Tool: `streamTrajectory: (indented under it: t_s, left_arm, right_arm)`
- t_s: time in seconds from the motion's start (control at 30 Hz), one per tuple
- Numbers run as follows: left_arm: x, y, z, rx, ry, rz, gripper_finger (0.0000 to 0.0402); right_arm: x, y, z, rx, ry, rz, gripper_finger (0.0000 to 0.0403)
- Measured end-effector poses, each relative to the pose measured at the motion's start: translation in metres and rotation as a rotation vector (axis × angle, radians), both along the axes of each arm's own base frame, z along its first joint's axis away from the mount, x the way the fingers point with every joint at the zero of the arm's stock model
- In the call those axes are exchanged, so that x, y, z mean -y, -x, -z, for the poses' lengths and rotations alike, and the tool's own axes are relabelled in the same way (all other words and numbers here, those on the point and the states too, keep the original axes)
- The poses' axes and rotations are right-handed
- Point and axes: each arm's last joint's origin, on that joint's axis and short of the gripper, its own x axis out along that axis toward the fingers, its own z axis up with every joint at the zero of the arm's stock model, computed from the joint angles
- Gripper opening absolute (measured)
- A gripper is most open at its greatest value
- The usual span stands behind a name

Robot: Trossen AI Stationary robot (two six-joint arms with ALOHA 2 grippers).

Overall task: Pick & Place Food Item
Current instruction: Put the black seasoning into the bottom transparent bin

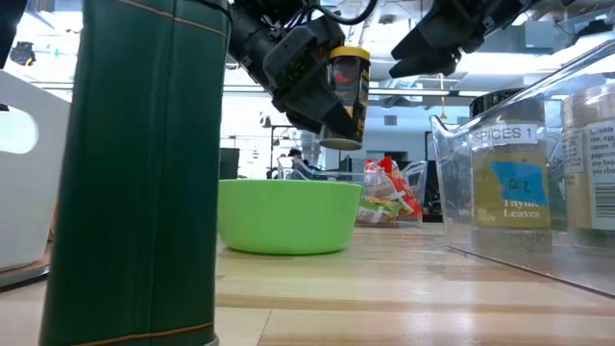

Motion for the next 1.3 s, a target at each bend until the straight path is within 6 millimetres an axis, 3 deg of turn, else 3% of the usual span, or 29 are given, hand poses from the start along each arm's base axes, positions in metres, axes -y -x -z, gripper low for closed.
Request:
streamTrajectory:
  t_s: [0.27,0.67,1.07,1.3]
  left_arm:
    - [0.0,0.0,0.0,0.0,0.0,0.001,0.0226]
    - [0.0,0.001,0.001,-0.011,0.0,0.0,0.0227]
    - [0.0,0.002,0.002,-0.026,0.0,0.0,0.0229]
    - [0.0,0.002,0.002,-0.026,0.0,0.0,0.0228]
  right_arm:
    - [0.002,-0.002,-0.002,0.024,-0.021,-0.01,0.0245]
    - [0.022,-0.007,-0.007,0.075,-0.06,0.011,0.0245]
    - [0.016,-0.006,-0.006,0.056,0.004,-0.049,0.0245]
    - [0.015,-0.006,-0.006,0.064,-0.045,-0.025,0.0245]
